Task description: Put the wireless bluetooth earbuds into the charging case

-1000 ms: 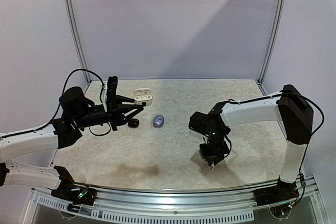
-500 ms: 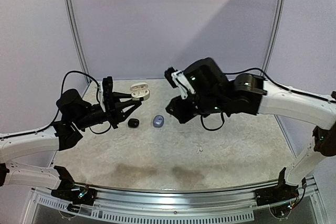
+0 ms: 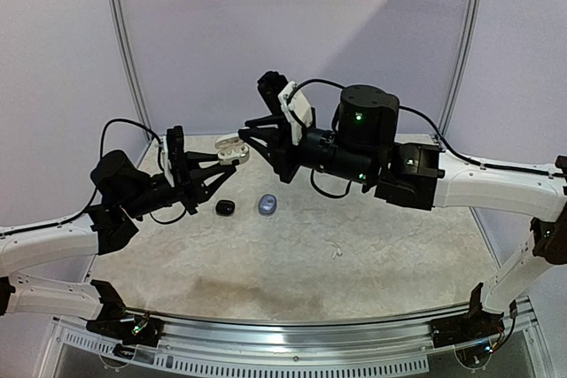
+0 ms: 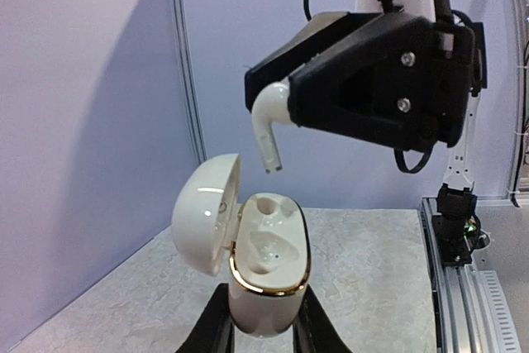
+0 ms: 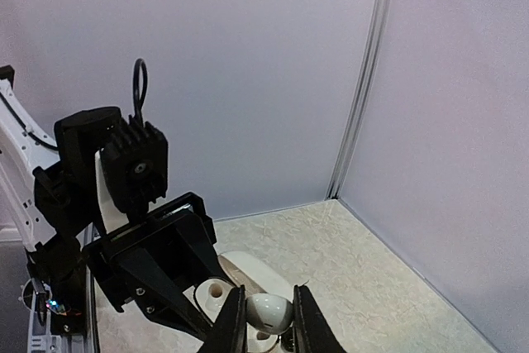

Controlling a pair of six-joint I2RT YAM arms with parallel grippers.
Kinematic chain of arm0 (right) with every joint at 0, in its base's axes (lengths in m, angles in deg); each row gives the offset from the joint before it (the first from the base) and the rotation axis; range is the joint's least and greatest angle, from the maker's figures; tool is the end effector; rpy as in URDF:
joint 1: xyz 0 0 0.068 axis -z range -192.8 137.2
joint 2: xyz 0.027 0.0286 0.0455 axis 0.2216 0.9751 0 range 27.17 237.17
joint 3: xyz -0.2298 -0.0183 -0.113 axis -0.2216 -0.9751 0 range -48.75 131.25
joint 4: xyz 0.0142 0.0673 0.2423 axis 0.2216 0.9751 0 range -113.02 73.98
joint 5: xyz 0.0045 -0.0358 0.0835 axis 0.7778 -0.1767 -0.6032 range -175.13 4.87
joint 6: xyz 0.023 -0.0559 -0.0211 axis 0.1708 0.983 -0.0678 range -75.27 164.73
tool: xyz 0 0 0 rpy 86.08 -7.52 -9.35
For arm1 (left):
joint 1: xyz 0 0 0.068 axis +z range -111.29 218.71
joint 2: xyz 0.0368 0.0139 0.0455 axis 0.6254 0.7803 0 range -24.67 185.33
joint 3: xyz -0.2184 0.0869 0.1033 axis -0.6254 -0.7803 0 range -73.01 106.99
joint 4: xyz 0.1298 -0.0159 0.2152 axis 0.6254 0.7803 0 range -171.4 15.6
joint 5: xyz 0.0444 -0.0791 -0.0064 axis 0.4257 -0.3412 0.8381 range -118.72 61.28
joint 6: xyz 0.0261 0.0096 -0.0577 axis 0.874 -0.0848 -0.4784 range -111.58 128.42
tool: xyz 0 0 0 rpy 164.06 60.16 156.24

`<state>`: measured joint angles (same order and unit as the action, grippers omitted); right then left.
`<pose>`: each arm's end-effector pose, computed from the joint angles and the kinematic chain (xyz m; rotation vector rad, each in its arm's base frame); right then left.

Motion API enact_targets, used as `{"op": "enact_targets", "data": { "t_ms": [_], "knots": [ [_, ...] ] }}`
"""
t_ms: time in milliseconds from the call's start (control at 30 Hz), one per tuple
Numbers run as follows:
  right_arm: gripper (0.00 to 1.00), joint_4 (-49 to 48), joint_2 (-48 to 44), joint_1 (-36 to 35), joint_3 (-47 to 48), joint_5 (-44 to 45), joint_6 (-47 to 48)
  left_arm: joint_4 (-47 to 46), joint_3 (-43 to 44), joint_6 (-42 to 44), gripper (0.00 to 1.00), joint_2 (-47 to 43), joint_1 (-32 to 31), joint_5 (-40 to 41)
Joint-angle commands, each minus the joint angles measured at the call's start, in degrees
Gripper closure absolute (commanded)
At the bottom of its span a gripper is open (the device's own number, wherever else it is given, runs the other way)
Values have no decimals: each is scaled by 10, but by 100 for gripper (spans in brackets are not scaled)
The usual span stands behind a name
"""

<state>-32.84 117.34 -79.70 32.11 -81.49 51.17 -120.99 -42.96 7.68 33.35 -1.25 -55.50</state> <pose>0.1543 0.3534 0.3832 -0.9227 1.3261 0.7762 0.1698 -0.1716 0.2900 0.8508 1.1758 -0.9052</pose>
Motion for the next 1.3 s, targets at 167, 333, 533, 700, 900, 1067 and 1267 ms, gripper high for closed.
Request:
{"op": "enact_targets", "data": {
  "t_ms": [167,333,533,700,900,1067,1267],
  "knots": [
    [100,-8,10,0,-2,-25,65,-4,3,-55,100,-7,2,-16],
    [100,32,17,0,10,-22,80,-4,6,-53,100,-5,2,-18],
    [100,57,16,-1,11,-12,89,-3,7,-52,100,-5,2,-19],
    [100,62,16,0,11,-1,97,-4,6,-44,100,-4,2,-25],
    [99,92,27,0,32,3,116,-5,6,-37,100,-3,2,-27],
    [86,119,37,-1,44,4,128,-6,6,-36,100,-3,2,-25],
    [80,125,41,0,47,4,130,-9,6,-36,100,-2,2,-25]
  ]
}}
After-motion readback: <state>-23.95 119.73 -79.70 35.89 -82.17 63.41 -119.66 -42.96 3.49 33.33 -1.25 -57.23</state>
